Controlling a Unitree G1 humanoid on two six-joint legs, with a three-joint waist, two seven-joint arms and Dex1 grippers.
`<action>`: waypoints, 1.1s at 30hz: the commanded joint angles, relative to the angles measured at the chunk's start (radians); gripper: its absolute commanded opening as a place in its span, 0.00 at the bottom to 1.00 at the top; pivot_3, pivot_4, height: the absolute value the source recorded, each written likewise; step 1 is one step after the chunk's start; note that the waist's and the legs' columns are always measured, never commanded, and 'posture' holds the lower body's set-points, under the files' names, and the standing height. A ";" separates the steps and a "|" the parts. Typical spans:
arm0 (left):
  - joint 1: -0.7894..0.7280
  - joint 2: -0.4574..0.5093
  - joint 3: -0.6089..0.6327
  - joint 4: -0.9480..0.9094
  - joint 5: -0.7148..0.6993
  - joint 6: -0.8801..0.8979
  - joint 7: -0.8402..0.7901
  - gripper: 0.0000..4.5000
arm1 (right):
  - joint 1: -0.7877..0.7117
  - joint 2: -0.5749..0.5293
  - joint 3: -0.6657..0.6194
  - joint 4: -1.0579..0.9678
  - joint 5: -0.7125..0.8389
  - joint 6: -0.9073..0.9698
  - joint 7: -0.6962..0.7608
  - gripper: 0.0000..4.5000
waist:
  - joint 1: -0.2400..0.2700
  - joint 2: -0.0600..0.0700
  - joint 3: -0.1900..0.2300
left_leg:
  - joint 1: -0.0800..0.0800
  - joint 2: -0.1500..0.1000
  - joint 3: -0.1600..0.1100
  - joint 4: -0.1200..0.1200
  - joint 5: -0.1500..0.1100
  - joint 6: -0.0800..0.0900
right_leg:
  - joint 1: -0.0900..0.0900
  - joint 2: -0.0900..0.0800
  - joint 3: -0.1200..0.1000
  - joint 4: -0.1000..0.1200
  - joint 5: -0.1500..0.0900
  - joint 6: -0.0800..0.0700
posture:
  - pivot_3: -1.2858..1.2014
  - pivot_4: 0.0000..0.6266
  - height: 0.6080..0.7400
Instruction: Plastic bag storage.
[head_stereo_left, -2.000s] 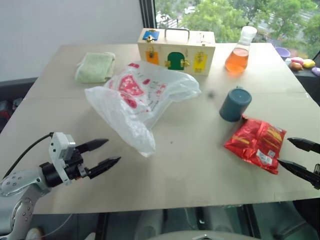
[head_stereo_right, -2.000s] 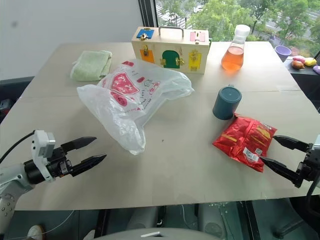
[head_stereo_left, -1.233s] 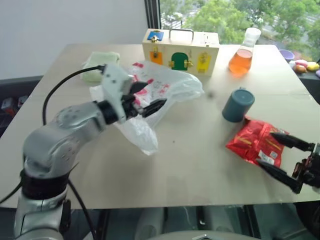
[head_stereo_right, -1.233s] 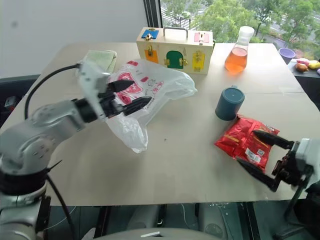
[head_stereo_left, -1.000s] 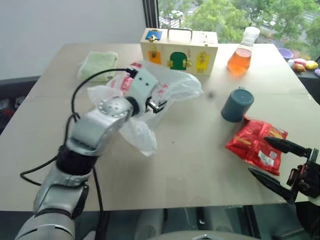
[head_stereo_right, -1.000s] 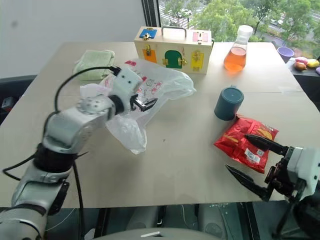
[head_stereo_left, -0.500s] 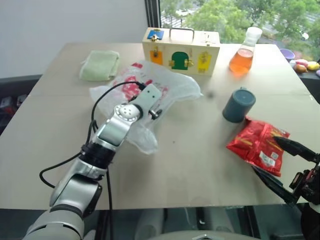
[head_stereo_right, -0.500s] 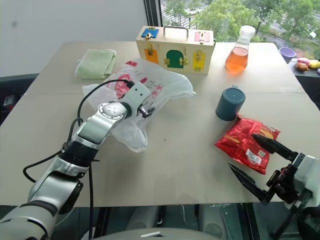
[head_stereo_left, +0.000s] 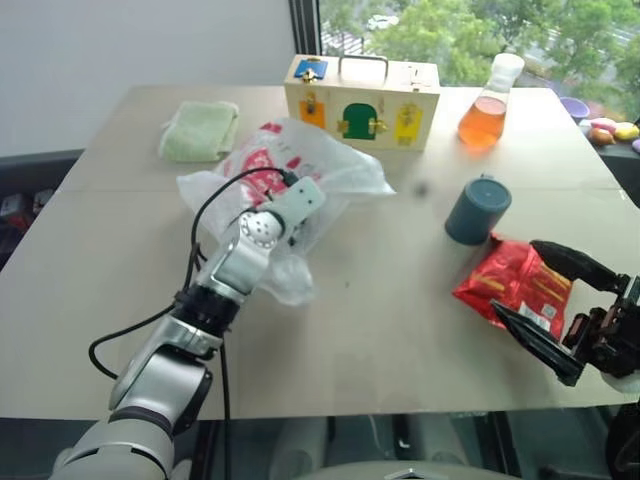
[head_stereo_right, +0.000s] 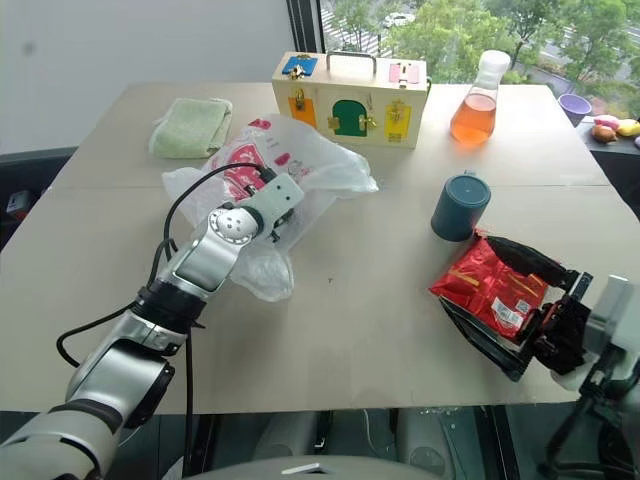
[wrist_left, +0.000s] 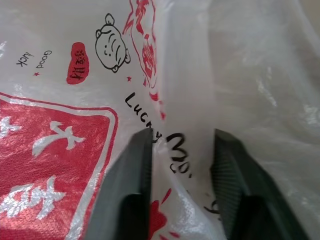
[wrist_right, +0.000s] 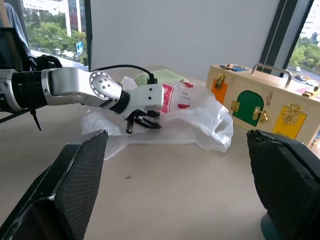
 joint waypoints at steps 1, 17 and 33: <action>-0.034 -0.039 0.143 -0.025 -0.067 -0.049 0.010 0.02 | -0.021 -0.025 0.035 -0.012 -0.059 0.042 -0.066 1.00 | 0.000 0.000 0.000 | 0.000 0.000 0.000 0.000 0.000 0.000 | 0.000 0.000 0.000 0.000 0.000 0.000 | 0.52 0.24 1.00; -0.169 -0.039 0.380 -0.139 -0.369 0.237 -0.172 0.02 | 0.172 -0.144 0.278 0.020 -1.001 -0.002 -0.238 1.00 | -0.005 -0.003 -0.001 | 0.000 0.000 0.000 0.001 0.000 0.000 | 0.000 0.000 0.000 0.000 -0.001 0.002 | 0.52 0.24 1.00; -0.238 0.008 0.381 -0.165 -0.463 0.406 -0.293 0.00 | 0.029 -0.063 0.345 0.100 -1.066 -0.011 -0.222 0.01 | -0.004 -0.004 -0.001 | 0.000 -0.001 0.000 0.001 0.000 0.000 | 0.000 0.000 0.000 0.001 0.001 -0.002 | 0.52 0.24 1.00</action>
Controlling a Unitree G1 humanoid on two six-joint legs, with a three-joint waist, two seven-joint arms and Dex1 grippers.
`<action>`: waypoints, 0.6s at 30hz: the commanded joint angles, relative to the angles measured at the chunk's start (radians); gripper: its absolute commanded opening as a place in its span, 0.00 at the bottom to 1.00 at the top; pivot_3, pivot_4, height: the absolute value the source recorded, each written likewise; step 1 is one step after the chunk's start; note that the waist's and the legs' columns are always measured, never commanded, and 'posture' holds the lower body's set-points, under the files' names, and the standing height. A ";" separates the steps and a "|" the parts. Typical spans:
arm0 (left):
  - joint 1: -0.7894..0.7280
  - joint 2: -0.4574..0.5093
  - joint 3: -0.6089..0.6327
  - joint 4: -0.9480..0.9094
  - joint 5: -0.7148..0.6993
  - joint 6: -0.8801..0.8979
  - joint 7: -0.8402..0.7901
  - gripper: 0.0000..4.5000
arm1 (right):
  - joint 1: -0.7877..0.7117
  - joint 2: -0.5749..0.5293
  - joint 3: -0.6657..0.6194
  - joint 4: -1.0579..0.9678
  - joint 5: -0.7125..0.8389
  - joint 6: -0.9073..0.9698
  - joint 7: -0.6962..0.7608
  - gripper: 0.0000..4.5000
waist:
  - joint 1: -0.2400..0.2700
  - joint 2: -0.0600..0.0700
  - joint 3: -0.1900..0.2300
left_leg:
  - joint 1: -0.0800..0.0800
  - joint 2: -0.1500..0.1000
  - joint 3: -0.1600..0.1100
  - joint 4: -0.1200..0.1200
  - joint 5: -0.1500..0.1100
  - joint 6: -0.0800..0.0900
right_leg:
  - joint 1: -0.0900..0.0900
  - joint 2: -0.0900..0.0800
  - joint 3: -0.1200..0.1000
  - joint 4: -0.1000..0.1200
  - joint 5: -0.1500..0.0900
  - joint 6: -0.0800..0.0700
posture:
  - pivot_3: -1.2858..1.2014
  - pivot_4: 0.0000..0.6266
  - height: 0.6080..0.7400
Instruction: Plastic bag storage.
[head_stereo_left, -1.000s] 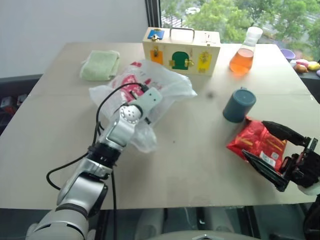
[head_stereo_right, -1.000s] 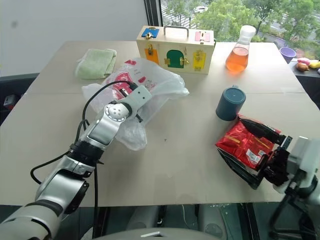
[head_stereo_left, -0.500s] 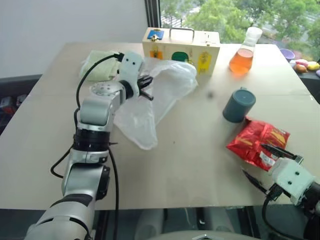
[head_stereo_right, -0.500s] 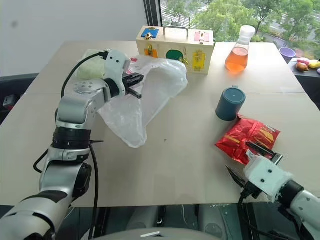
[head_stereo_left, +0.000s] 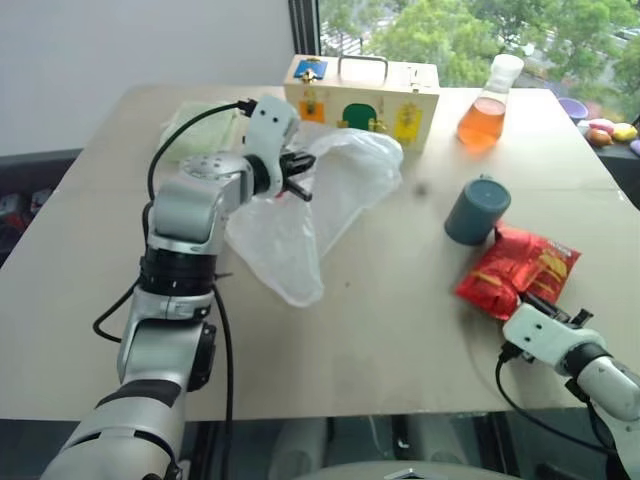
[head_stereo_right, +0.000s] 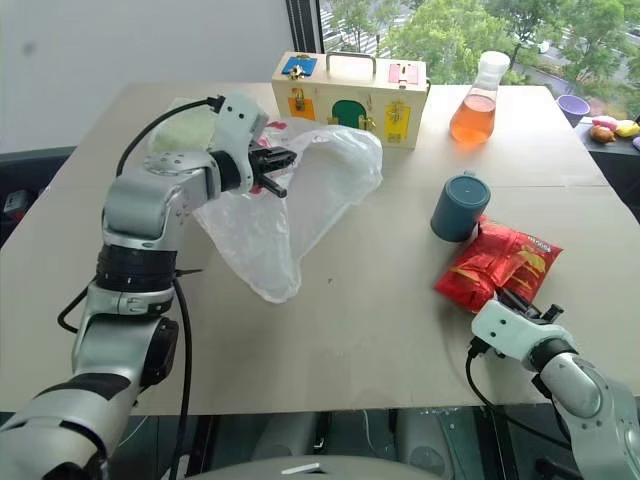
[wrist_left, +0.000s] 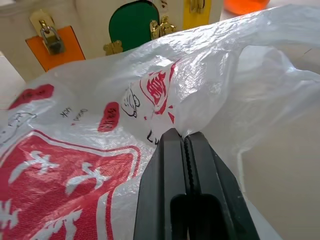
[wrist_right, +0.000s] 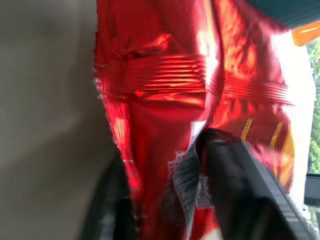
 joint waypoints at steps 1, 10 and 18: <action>-0.063 0.012 0.051 -0.004 -0.077 0.053 -0.055 0.00 | 0.046 0.001 -0.075 -0.243 0.180 -0.018 0.127 0.01 | 0.002 0.000 0.000 | 0.000 0.000 -0.001 0.000 0.000 0.000 | 0.000 0.000 -0.001 0.000 0.000 0.000 | 0.52 0.24 1.00; -0.112 0.008 0.033 -0.006 -0.168 0.174 -0.112 0.00 | -0.261 -0.090 0.036 -0.429 0.378 0.123 0.297 0.01 | -0.022 -0.001 0.000 | 0.001 0.000 -0.001 0.001 0.000 0.000 | 0.001 0.001 0.000 0.001 -0.002 0.005 | 0.52 0.24 1.00; -0.125 0.041 0.010 -0.022 -0.192 0.227 -0.142 0.00 | -0.627 -0.074 0.240 -0.234 0.317 0.066 0.315 0.01 | -0.025 -0.001 0.001 | 0.000 0.000 0.000 0.001 0.000 0.000 | 0.000 0.000 0.000 0.000 0.001 0.001 | 0.52 0.24 1.00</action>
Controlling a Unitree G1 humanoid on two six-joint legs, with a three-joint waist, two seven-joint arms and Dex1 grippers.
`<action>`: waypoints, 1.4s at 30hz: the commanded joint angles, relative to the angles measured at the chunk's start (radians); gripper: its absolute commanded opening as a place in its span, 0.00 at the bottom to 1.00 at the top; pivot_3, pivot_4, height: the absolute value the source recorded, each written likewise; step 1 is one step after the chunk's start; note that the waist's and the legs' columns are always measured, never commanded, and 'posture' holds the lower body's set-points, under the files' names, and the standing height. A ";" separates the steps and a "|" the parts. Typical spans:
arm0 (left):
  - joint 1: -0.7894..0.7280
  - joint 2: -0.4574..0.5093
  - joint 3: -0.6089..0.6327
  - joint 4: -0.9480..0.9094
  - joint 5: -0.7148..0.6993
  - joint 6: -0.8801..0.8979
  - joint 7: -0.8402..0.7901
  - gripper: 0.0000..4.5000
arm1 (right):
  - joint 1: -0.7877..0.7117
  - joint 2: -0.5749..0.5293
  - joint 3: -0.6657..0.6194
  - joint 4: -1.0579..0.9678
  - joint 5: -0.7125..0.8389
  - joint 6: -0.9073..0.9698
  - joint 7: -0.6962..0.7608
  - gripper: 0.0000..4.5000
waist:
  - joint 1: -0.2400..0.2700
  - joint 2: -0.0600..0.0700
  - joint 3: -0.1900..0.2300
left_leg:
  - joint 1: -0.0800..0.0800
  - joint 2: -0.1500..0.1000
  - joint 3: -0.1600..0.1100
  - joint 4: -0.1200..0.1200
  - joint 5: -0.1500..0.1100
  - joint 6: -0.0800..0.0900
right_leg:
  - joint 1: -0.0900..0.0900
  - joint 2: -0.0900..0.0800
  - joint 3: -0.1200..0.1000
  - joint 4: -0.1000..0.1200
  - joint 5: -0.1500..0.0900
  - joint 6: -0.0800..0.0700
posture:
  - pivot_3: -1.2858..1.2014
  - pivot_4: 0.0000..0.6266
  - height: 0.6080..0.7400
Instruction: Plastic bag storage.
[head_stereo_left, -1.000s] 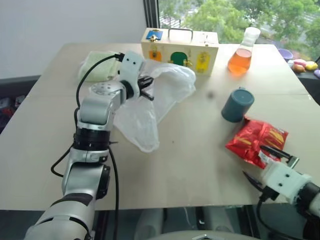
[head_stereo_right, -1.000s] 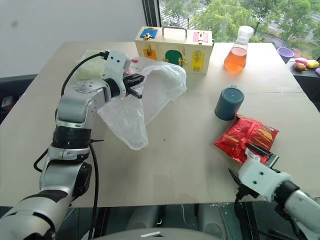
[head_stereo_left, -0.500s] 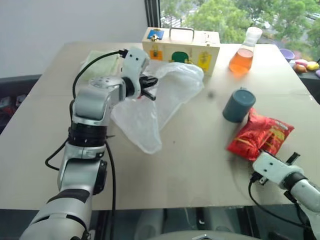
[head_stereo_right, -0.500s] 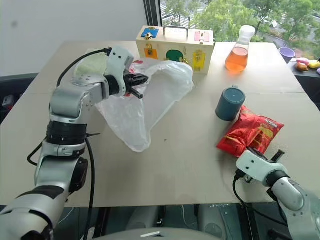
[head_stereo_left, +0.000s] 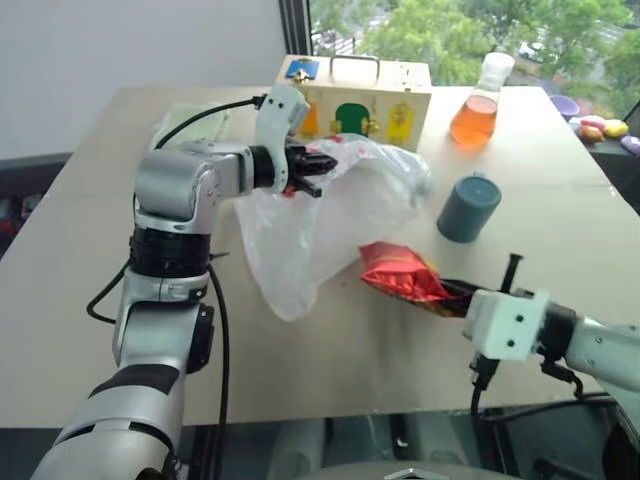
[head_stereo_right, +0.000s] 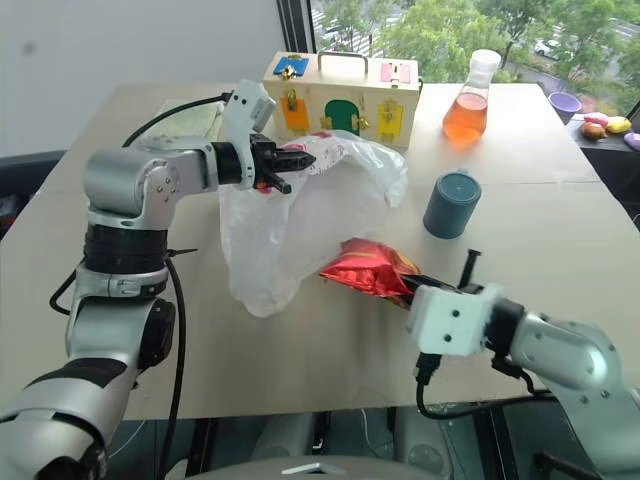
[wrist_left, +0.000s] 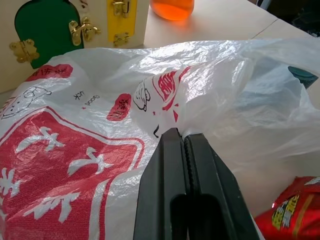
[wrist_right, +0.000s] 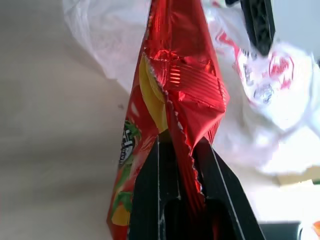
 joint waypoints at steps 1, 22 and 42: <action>-0.023 0.038 -0.007 -0.042 -0.022 0.023 -0.025 0.00 | -0.161 0.041 0.079 0.081 -0.054 -0.050 -0.017 0.01 | -0.001 0.000 0.000 | 0.000 0.000 0.000 0.000 0.000 0.000 | 0.000 0.000 0.000 0.000 0.000 0.000 | 0.52 0.24 1.00; -0.079 0.028 0.122 -0.036 -0.196 0.278 0.027 0.00 | -0.719 0.658 0.485 1.250 -0.442 -0.554 -0.331 0.01 | -0.027 0.000 0.001 | -0.005 0.000 0.000 -0.003 0.003 -0.006 | -0.009 -0.001 0.001 0.002 0.001 -0.001 | 0.52 0.24 1.00; 0.032 -0.074 0.236 0.004 -0.161 0.217 0.233 0.00 | -0.447 0.457 0.056 0.345 0.013 0.212 -0.143 0.98 | -0.020 0.000 0.001 | -0.007 -0.001 -0.006 -0.003 0.001 -0.006 | -0.011 -0.001 -0.001 0.005 0.001 -0.001 | 0.52 0.24 1.00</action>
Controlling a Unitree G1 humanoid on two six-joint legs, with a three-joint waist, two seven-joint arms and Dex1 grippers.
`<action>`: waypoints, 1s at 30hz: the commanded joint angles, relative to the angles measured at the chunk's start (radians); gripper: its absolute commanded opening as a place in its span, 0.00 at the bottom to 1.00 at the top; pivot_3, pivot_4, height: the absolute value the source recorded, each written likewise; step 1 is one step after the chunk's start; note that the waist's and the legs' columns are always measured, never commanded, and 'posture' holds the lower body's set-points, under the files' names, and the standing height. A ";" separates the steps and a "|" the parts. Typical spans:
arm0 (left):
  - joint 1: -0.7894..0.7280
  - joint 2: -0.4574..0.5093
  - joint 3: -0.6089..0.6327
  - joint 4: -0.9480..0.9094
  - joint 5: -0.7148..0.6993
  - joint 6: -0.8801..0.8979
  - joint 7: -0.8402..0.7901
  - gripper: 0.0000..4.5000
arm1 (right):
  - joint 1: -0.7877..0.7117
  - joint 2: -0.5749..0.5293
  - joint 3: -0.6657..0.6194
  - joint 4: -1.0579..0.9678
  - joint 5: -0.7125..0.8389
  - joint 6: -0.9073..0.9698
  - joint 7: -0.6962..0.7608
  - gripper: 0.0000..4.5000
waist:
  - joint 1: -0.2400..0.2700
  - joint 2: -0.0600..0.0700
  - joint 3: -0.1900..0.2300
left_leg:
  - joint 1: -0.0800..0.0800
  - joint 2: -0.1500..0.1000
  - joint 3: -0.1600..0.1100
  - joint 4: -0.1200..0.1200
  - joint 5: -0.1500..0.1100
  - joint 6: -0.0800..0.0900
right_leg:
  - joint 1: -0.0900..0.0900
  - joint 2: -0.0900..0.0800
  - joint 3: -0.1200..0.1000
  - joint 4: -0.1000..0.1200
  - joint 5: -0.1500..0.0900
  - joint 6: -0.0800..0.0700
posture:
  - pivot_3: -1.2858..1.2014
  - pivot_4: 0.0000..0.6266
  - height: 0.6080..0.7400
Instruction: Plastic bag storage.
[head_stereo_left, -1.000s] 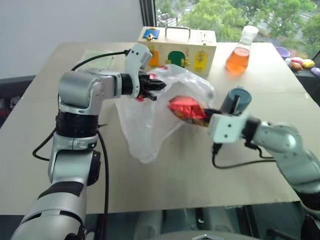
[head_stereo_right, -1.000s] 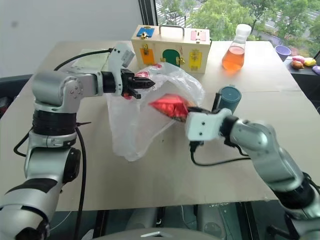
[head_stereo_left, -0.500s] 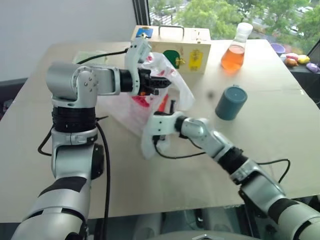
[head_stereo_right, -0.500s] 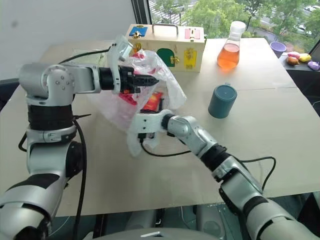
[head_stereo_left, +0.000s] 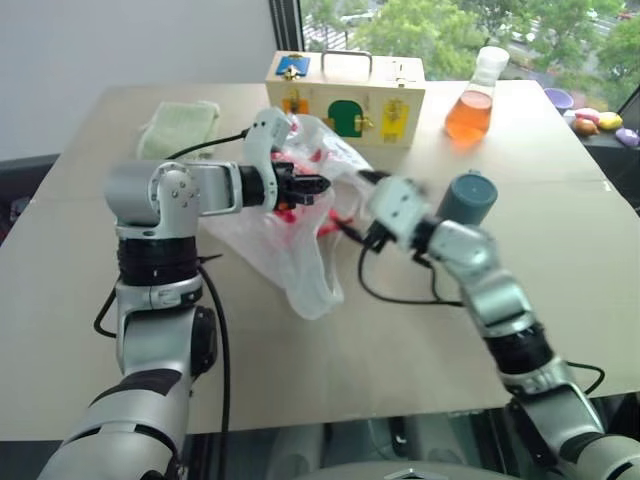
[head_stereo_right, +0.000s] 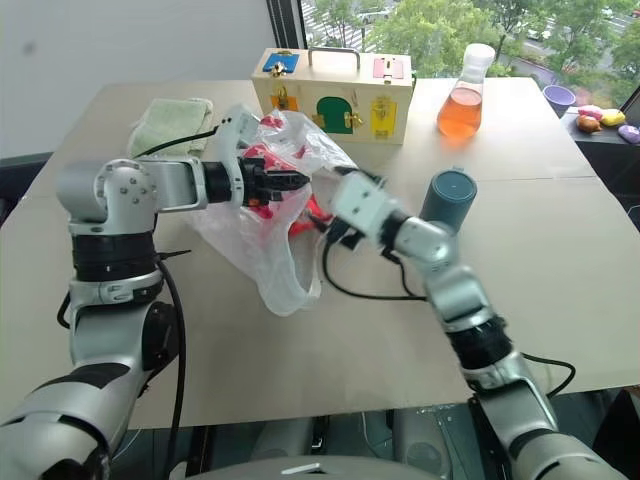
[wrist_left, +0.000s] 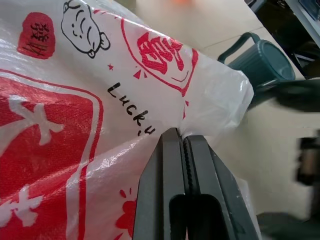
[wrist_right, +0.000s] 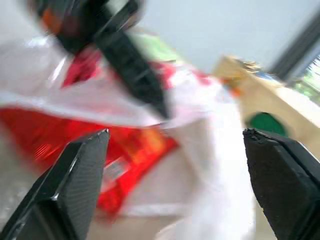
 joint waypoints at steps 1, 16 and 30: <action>-0.020 -0.017 0.038 -0.001 0.006 -0.047 0.037 0.00 | -0.001 -0.044 -0.063 -0.173 0.037 0.179 -0.018 0.98 | -0.003 0.000 0.000 | 0.000 0.000 0.001 0.000 -0.001 0.002 | 0.000 0.000 0.000 0.000 0.000 0.000 | 0.52 0.24 1.00; 0.018 -0.063 0.057 -0.063 -0.017 -0.042 0.107 0.00 | -0.173 -0.289 0.099 0.368 -0.329 0.078 -0.165 0.98 | -0.003 0.000 0.000 | -0.004 0.000 0.006 0.000 0.001 -0.002 | -0.005 -0.001 0.003 0.000 0.000 0.000 | 0.52 0.24 1.00; 0.023 -0.073 0.038 -0.041 -0.017 -0.073 0.104 0.00 | 0.208 -0.315 -0.119 -0.210 -0.127 0.459 0.039 0.98 | 0.015 0.000 -0.001 | -0.007 -0.001 0.005 0.002 0.001 -0.001 | -0.006 -0.001 0.002 0.001 0.001 0.001 | 0.52 0.24 1.00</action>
